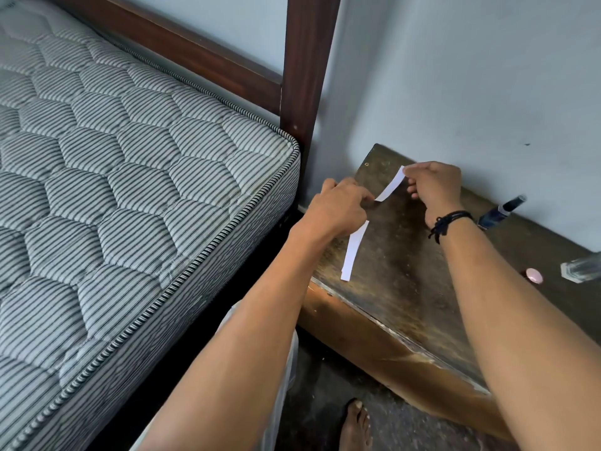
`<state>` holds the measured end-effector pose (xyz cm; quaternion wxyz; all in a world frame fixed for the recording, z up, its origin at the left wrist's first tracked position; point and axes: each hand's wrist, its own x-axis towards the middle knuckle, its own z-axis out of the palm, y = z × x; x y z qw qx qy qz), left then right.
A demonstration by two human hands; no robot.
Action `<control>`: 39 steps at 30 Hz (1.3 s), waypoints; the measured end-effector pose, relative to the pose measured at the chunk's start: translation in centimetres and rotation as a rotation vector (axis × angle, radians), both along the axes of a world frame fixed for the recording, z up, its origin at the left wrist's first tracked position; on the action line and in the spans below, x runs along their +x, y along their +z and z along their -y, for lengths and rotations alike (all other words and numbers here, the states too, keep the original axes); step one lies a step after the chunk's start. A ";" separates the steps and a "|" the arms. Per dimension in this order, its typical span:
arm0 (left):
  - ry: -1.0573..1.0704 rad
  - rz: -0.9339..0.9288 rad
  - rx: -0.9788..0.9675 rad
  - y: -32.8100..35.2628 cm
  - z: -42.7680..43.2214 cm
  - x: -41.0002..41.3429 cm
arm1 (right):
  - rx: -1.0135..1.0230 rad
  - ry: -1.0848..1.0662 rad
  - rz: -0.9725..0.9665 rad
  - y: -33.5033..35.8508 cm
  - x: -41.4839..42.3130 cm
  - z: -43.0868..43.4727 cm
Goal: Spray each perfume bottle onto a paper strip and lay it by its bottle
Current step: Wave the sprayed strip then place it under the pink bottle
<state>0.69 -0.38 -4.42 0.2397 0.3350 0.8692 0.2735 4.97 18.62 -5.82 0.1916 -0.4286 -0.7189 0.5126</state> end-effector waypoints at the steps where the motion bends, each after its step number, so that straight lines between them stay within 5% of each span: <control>1: -0.028 -0.030 -0.019 0.3 -0.2 0.2 | 0.029 0.007 0.015 0.1 0.0 -0.4; 39: -0.090 -0.216 -0.107 -0.2 -0.7 1.1 | 0.370 -0.078 0.133 -2.3 0.0 1.0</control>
